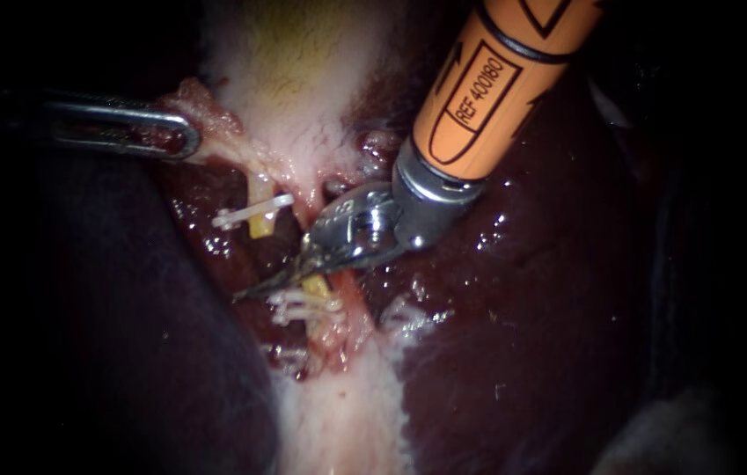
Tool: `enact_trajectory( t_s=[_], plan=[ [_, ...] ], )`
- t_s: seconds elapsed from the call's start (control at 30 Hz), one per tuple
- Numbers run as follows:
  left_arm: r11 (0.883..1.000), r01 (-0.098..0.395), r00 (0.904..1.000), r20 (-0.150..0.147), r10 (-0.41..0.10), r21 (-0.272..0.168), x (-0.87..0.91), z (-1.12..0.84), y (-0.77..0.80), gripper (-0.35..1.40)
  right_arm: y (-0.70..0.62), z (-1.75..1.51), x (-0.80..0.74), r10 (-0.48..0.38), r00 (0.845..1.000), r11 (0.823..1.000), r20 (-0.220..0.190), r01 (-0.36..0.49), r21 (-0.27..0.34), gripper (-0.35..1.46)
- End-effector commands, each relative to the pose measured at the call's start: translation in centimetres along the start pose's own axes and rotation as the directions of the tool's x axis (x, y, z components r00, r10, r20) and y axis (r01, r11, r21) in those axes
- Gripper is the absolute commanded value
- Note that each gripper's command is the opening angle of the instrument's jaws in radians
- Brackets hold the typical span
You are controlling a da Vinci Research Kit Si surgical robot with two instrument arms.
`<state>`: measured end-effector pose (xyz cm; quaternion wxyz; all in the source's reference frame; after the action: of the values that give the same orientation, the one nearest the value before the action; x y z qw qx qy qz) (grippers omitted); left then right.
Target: Go back from the cut left tube
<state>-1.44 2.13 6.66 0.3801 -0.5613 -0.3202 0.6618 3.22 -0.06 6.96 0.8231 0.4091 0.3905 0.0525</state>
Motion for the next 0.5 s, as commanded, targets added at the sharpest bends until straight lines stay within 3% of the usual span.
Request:
enact_trajectory(
  t_s=[0.03, 0.17, 0.2, 0.23, 0.3, 0.37, 0.5],
  plan=[
    [1.000, 0.000, 1.0000, 0.000, 0.000, -0.001, 0.00, 0.00, 0.00, -0.35, -0.01, 0.00, 0.00, -0.001, 1.000, 1.000, 0.001, 0.001, 0.001, -0.35],
    [1.000, 0.000, 1.0000, 0.000, 0.000, -0.001, 0.00, 0.00, -0.01, -0.35, -0.07, 0.02, 0.00, 0.001, 1.000, 1.000, -0.021, -0.001, 0.008, -0.35],
    [1.000, 0.000, 1.0000, 0.000, 0.000, -0.001, 0.00, 0.00, -0.01, -0.35, -0.09, 0.03, 0.00, -0.001, 0.999, 1.000, -0.046, 0.002, 0.008, -0.08],
    [1.000, 0.000, 1.0000, 0.000, 0.000, -0.001, 0.00, 0.00, -0.01, -0.35, -0.11, 0.04, 0.00, -0.003, 0.998, 1.000, -0.056, 0.003, 0.006, 0.31],
    [1.000, 0.000, 1.0000, 0.001, 0.000, -0.002, 0.00, 0.00, -0.01, -0.35, -0.15, 0.07, 0.00, -0.006, 0.997, 1.000, -0.081, 0.007, 0.012, 0.74],
    [1.000, 0.000, 1.0000, 0.001, 0.000, -0.002, 0.00, -0.01, -0.01, -0.35, -0.17, 0.10, 0.01, -0.008, 0.996, 1.000, -0.094, 0.010, 0.017, 1.05],
    [1.000, -0.001, 1.0000, 0.001, 0.001, -0.002, -0.01, -0.01, -0.02, -0.35, -0.19, 0.11, 0.01, -0.009, 0.995, 1.000, -0.104, 0.010, 0.007, 1.21]
  ],
)
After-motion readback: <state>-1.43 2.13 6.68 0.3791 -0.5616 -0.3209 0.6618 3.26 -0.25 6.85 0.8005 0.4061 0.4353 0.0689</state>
